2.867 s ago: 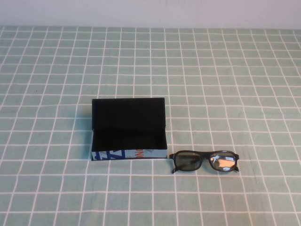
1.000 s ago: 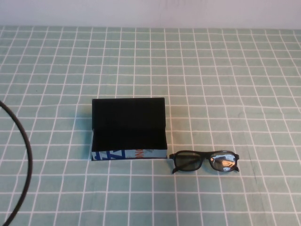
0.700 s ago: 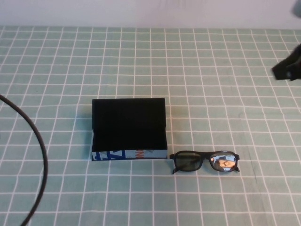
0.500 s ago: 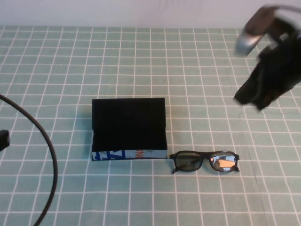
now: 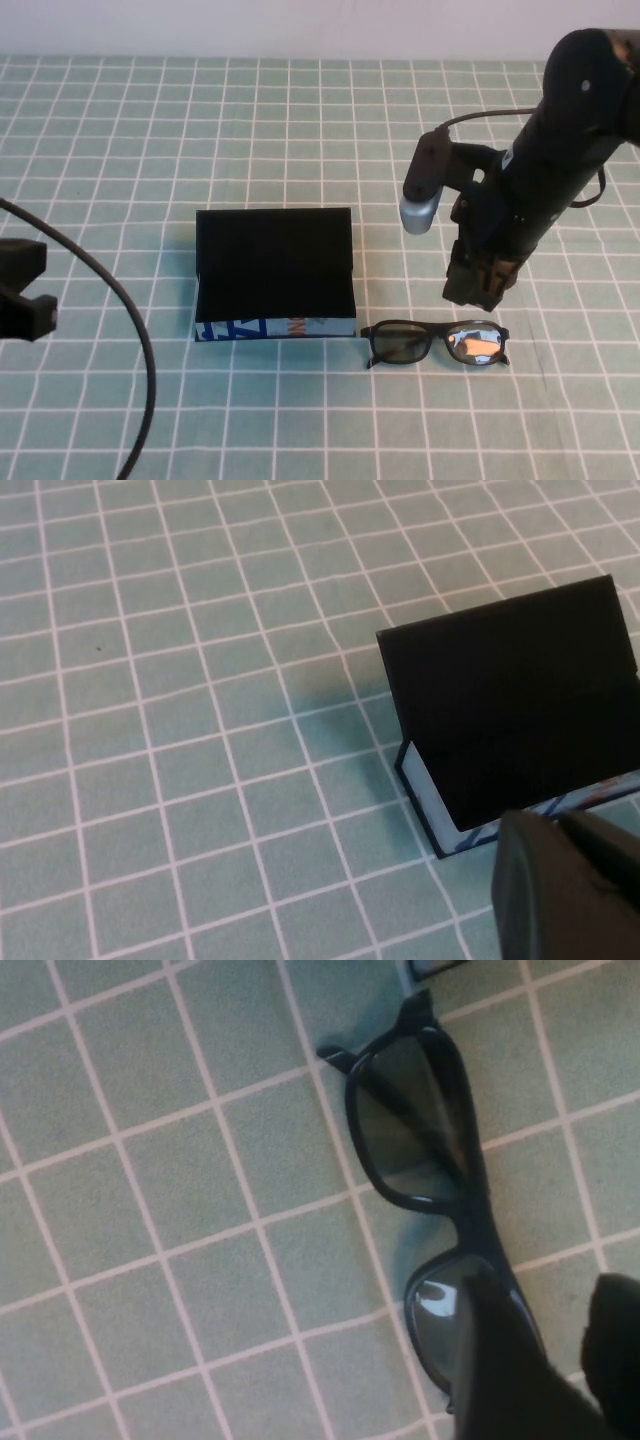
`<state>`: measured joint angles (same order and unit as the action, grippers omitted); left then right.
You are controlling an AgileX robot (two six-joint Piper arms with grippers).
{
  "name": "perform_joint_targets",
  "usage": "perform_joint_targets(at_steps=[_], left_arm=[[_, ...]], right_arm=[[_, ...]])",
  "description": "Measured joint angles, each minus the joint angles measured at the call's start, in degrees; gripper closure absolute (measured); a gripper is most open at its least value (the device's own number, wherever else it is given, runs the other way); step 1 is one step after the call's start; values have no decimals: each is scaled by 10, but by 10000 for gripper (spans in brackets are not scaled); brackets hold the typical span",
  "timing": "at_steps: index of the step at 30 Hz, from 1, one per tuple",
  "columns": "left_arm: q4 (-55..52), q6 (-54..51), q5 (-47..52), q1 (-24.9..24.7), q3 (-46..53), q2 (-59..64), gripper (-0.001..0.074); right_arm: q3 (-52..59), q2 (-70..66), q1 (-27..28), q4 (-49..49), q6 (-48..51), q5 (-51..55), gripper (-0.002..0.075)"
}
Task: Return glasses to glasses case
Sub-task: Pick up the glasses from the table
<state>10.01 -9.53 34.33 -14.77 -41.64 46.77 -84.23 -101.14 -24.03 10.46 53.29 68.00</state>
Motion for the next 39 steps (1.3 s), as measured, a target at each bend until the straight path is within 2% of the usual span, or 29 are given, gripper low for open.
perform_joint_targets(at_steps=[4, 8, 13, 27, 31, 36, 39], left_arm=[[23, -14, 19, 19, -21, 31, 734], [83, -75, 58, 58, -52, 64, 734], [209, -166, 92, 102, -66, 94, 734], [220, -188, 110, 107, -66, 118, 734], [208, -187, 109, 107, -66, 118, 734], [205, -187, 105, 107, -66, 118, 734], [205, -187, 100, 107, -66, 118, 734]], right_arm=[[0, -18, 0, 0, 12, -15, 491], [0, -38, 0, 9, 42, -20, 475], [0, -59, 0, 26, 85, -41, 470], [-1, -134, 0, 31, 92, -56, 471], [-1, -140, 0, 32, 92, -56, 520], [-4, -140, 0, 33, 92, -43, 681], [-5, -140, 0, 34, 92, -38, 704]])
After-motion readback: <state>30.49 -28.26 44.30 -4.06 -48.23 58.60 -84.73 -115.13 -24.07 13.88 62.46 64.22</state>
